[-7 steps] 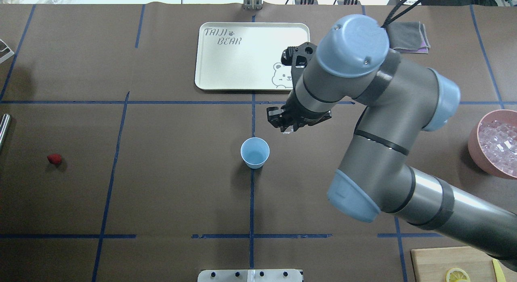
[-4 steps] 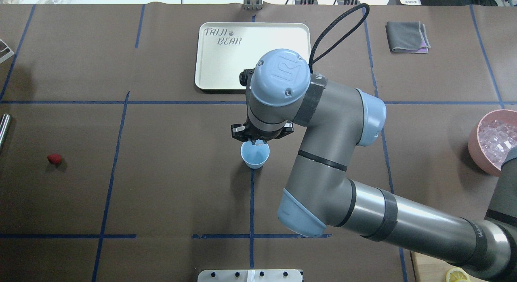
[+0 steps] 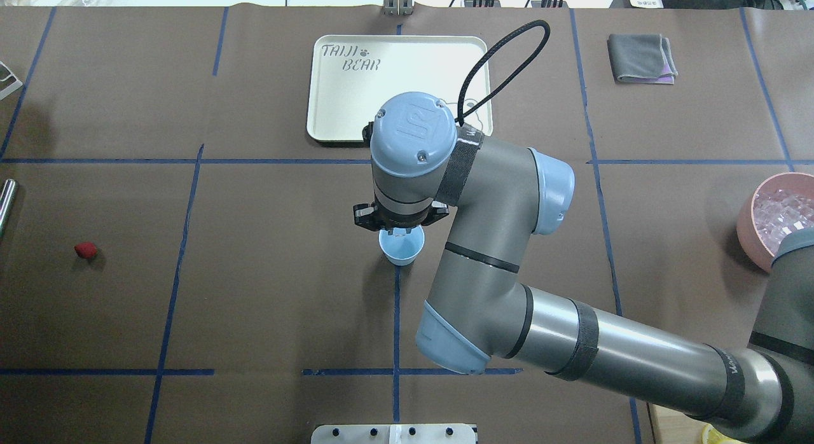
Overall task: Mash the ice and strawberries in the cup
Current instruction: 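Lower the cube into the cup and open the right gripper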
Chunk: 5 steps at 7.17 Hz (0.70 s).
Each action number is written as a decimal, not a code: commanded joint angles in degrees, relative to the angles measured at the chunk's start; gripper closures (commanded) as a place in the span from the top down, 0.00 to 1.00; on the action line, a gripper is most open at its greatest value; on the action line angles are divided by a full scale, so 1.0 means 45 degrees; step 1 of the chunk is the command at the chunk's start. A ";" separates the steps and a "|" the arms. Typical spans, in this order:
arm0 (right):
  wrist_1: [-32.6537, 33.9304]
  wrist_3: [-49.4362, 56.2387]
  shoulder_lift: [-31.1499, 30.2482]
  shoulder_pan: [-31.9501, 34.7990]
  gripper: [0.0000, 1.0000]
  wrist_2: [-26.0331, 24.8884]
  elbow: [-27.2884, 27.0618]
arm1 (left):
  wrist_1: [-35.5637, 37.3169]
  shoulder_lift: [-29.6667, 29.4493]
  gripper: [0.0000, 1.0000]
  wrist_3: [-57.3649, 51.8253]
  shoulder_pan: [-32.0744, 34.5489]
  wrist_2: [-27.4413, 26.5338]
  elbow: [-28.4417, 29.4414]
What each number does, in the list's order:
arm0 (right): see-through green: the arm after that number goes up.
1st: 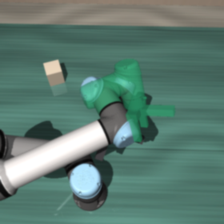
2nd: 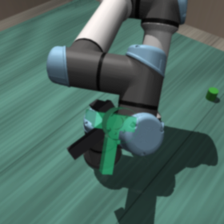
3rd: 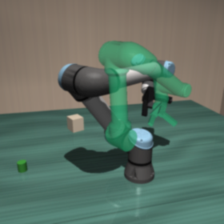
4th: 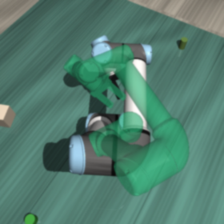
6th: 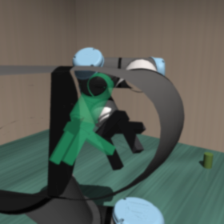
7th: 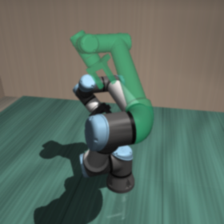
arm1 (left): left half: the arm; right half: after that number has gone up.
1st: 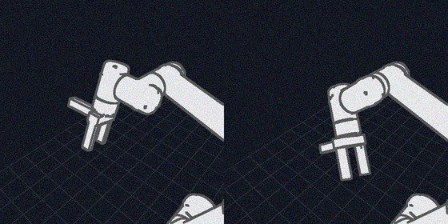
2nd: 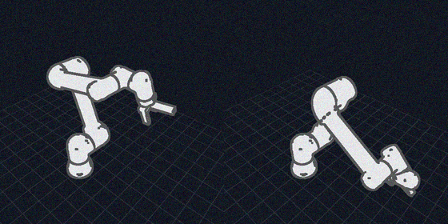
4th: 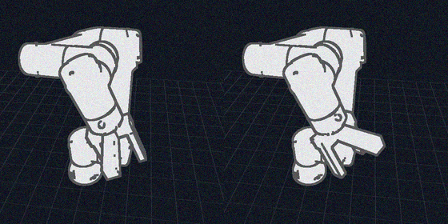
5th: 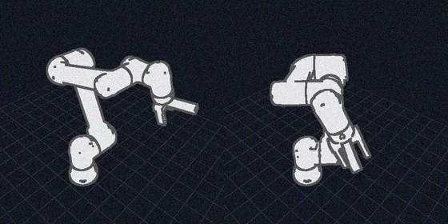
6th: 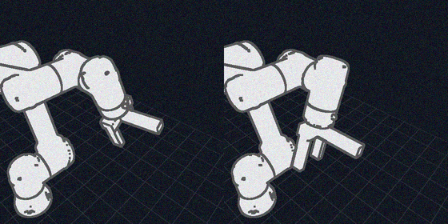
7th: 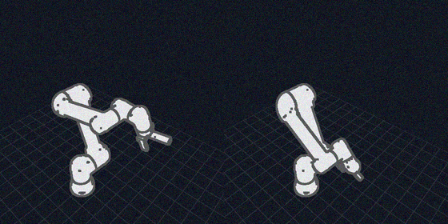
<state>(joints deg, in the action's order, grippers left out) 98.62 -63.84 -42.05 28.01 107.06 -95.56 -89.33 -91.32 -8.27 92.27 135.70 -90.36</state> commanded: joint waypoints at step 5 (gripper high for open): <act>-0.0061 -0.0013 0.0029 0.0085 0.93 -0.0001 0.0026 | -0.0013 -0.0019 1.00 0.0001 0.0004 0.0000 -0.0018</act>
<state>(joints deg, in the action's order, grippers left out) 98.41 -63.89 -42.02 28.19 107.05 -95.37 -89.38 -91.40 -8.26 92.28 135.70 -90.43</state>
